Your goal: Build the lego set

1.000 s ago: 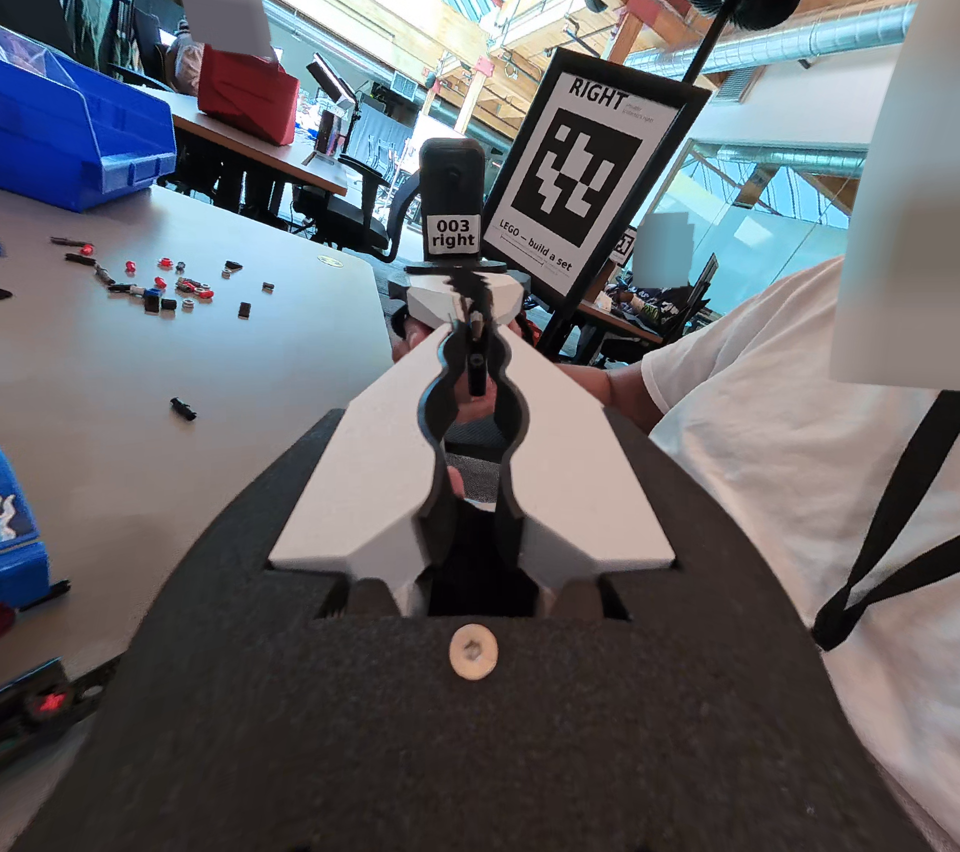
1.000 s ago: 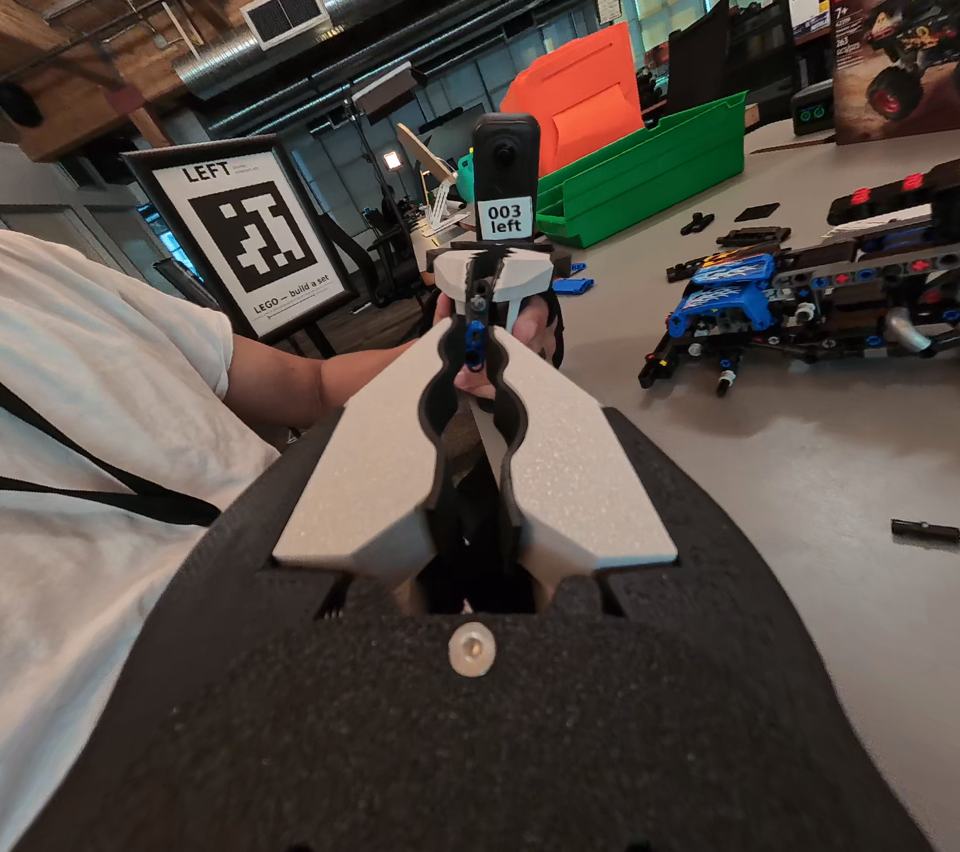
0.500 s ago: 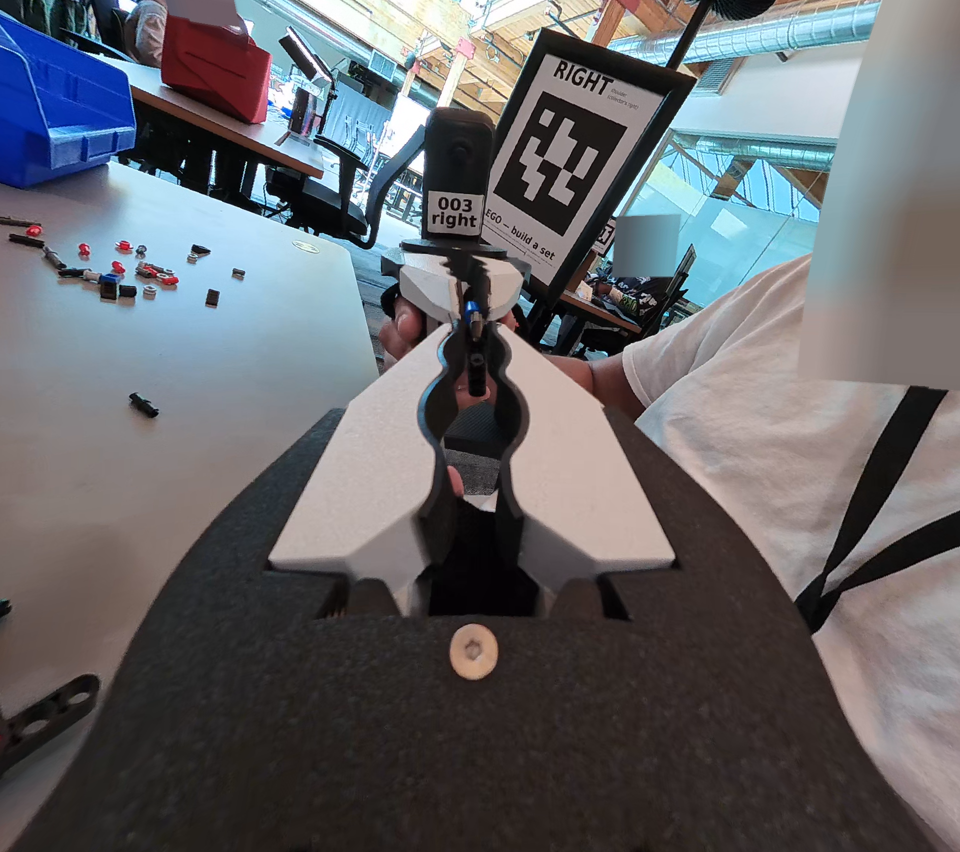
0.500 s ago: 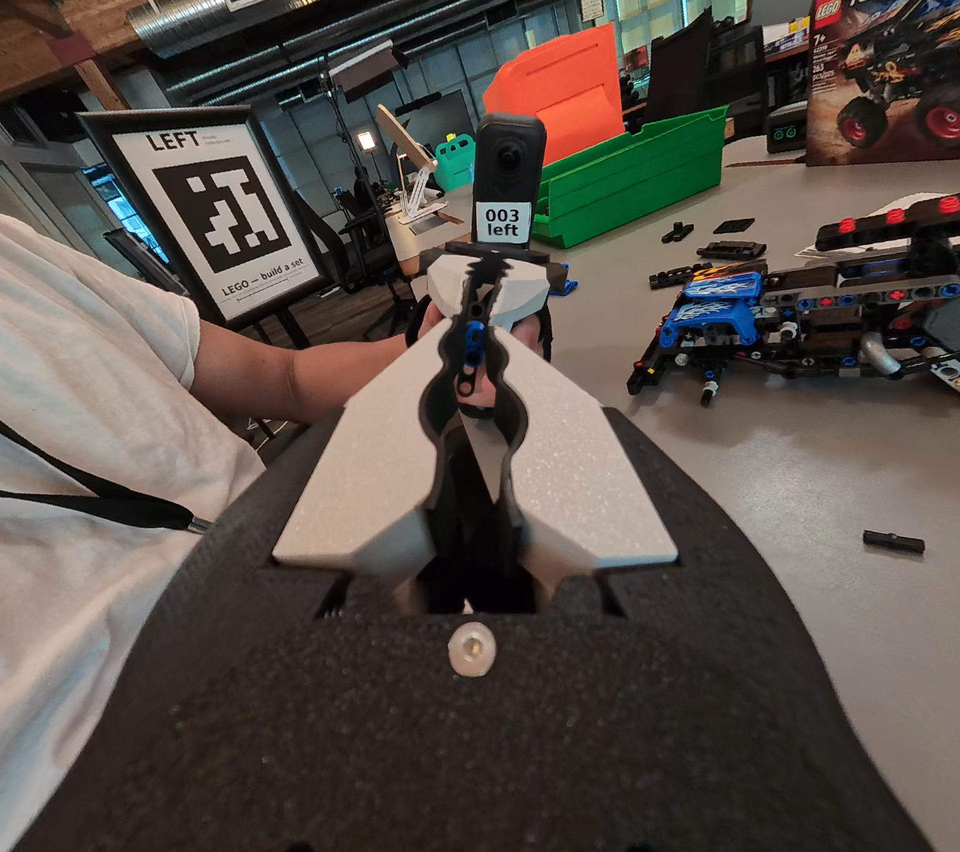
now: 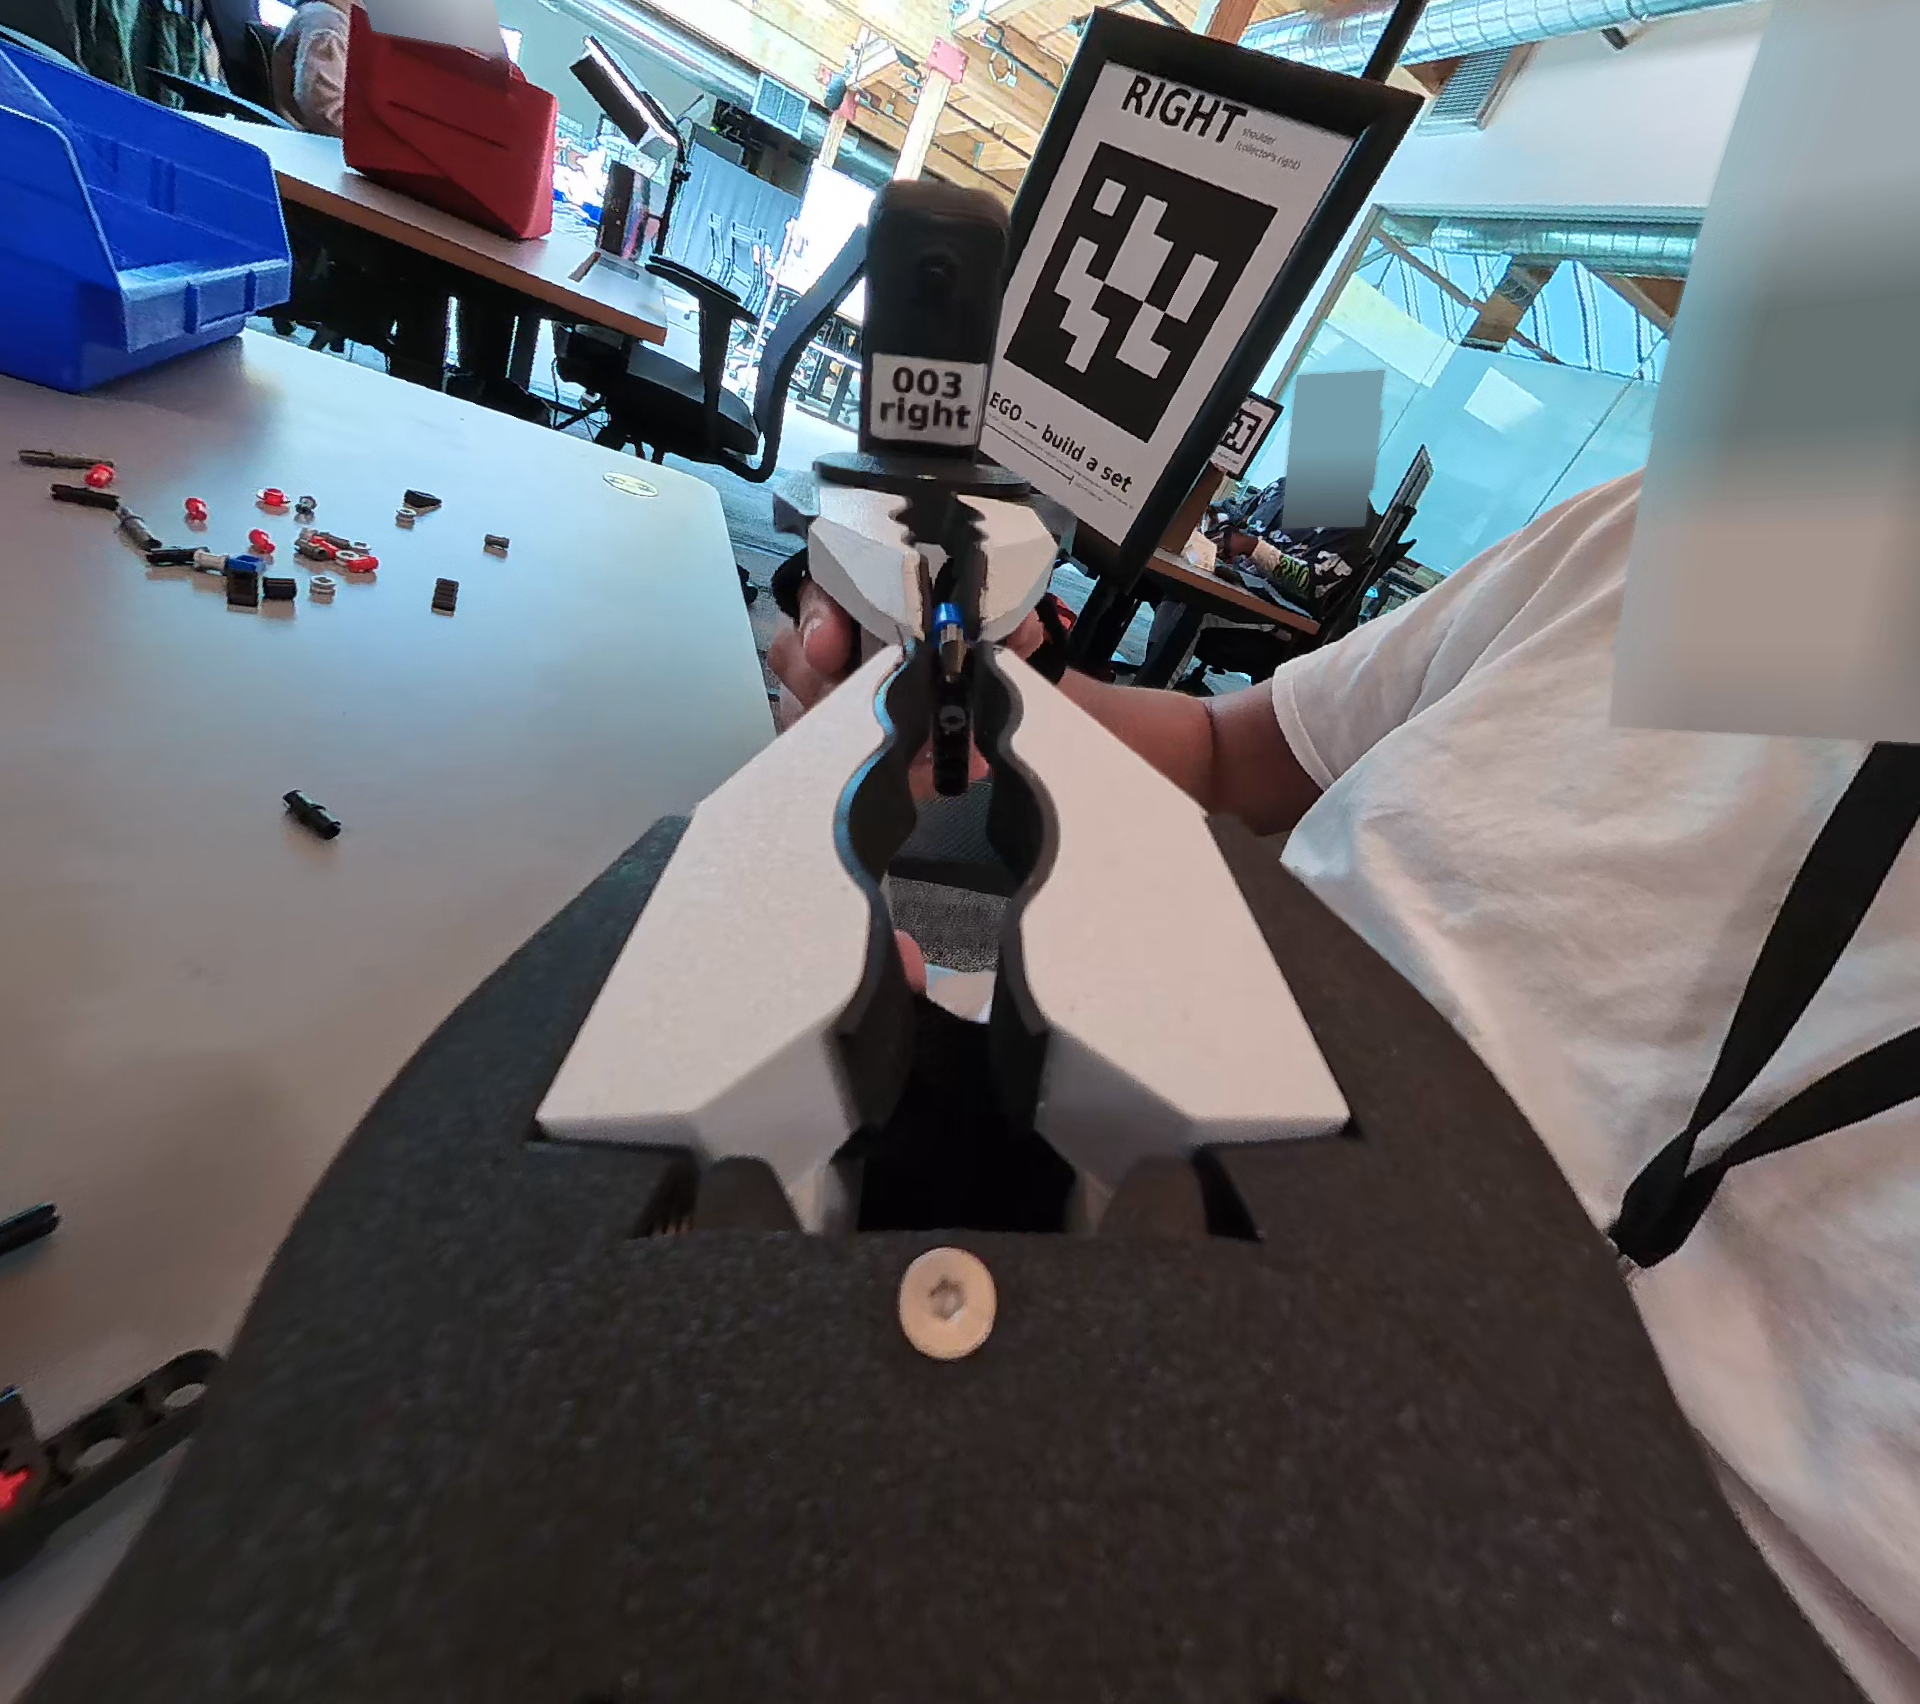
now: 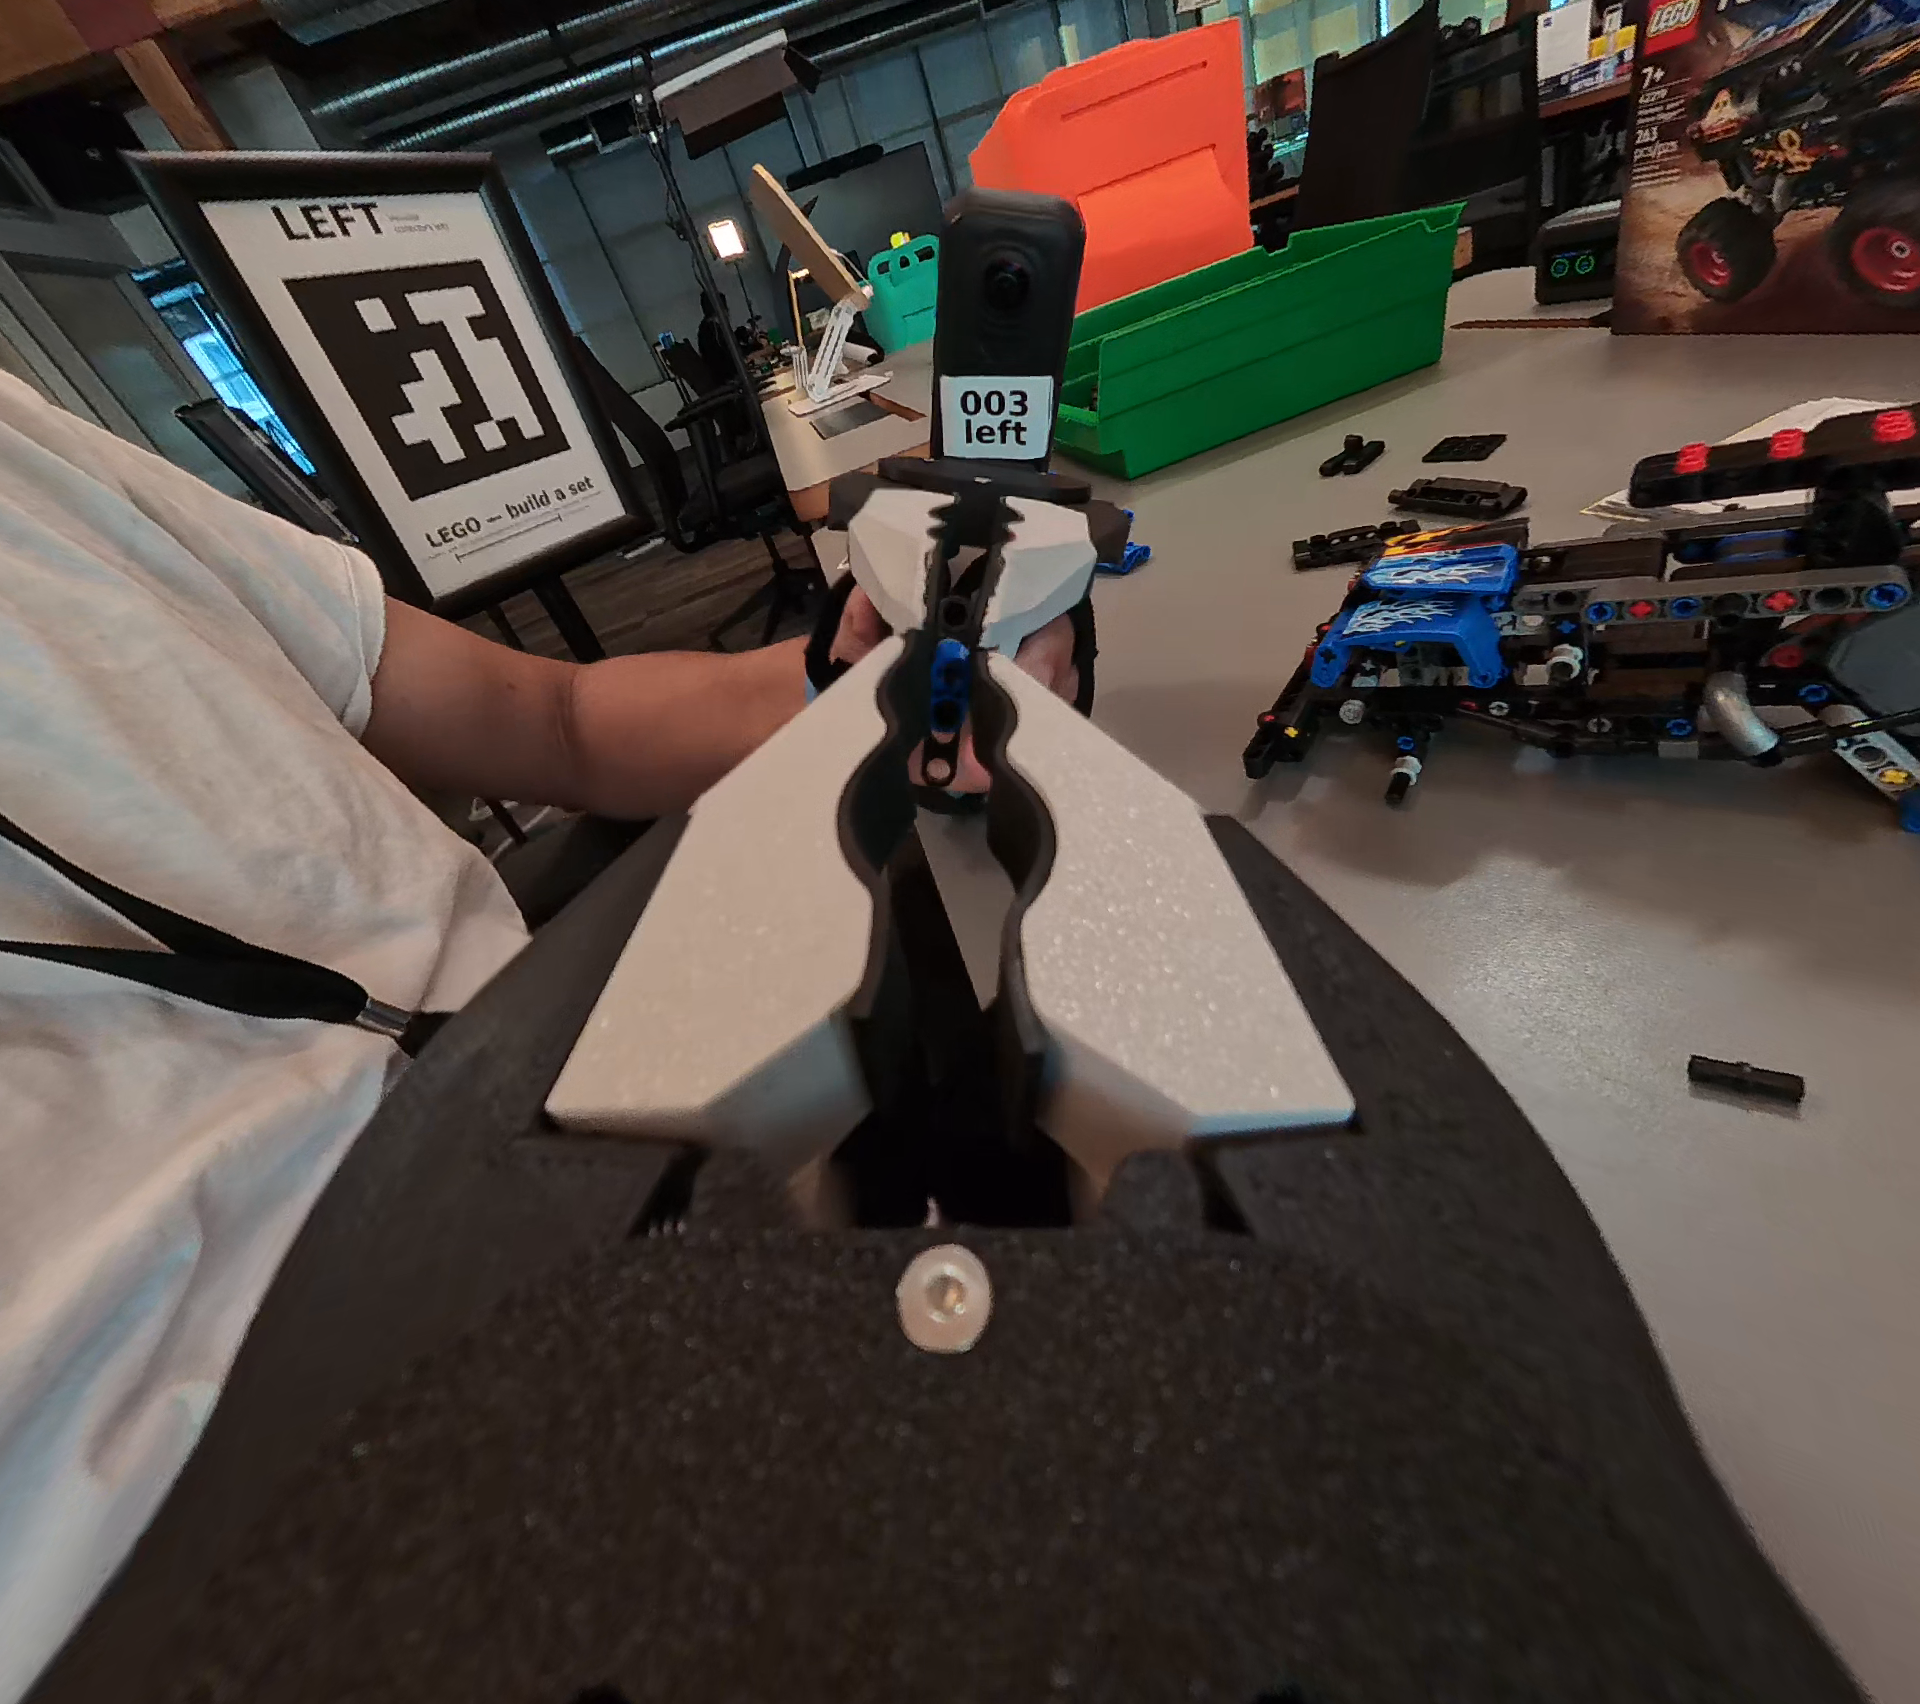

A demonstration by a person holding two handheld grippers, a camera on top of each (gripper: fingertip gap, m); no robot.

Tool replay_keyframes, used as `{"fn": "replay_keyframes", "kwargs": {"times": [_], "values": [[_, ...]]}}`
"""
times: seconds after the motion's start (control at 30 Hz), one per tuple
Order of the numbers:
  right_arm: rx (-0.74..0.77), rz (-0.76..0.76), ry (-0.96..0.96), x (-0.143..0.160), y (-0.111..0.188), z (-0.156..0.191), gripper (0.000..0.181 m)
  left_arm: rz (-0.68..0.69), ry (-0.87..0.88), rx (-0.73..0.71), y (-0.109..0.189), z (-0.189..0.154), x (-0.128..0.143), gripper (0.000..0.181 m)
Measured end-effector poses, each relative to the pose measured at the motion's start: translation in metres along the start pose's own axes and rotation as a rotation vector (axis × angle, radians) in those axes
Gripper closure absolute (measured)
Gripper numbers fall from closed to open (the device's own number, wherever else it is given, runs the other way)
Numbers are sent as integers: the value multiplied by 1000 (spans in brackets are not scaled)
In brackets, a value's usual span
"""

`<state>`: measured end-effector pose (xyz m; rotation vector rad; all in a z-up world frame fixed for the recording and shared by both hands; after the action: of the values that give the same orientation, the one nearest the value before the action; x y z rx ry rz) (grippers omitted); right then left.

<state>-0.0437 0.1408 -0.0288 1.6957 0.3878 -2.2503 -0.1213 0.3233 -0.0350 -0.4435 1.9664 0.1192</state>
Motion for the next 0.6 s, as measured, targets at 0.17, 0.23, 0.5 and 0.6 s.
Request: {"fn": "replay_keyframes", "kwargs": {"times": [0.17,0.23,0.5,0.6], "values": [[15,81,102,-3,2,7,174,38,-41,8,-2,-4,1,176],[23,105,148,-4,3,9,174,53,-63,5,-4,-5,2,176],[2,159,189,-3,5,12,175,105,-98,0,-7,-7,4,176],[-16,171,134,-2,5,10,175,116,-107,-11,-7,-7,5,176]]}}
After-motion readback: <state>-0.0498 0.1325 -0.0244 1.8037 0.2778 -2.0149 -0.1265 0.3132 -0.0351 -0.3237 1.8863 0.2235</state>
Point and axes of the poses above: each gripper's, where its closed fingertips meet, y back along the fingers, x out of its underside, z = x × y across the jaws, the point moved 10 cm from there along y, back along the fingers, and after that the axes turned 2 degrees about y, right-handed, at the moved point
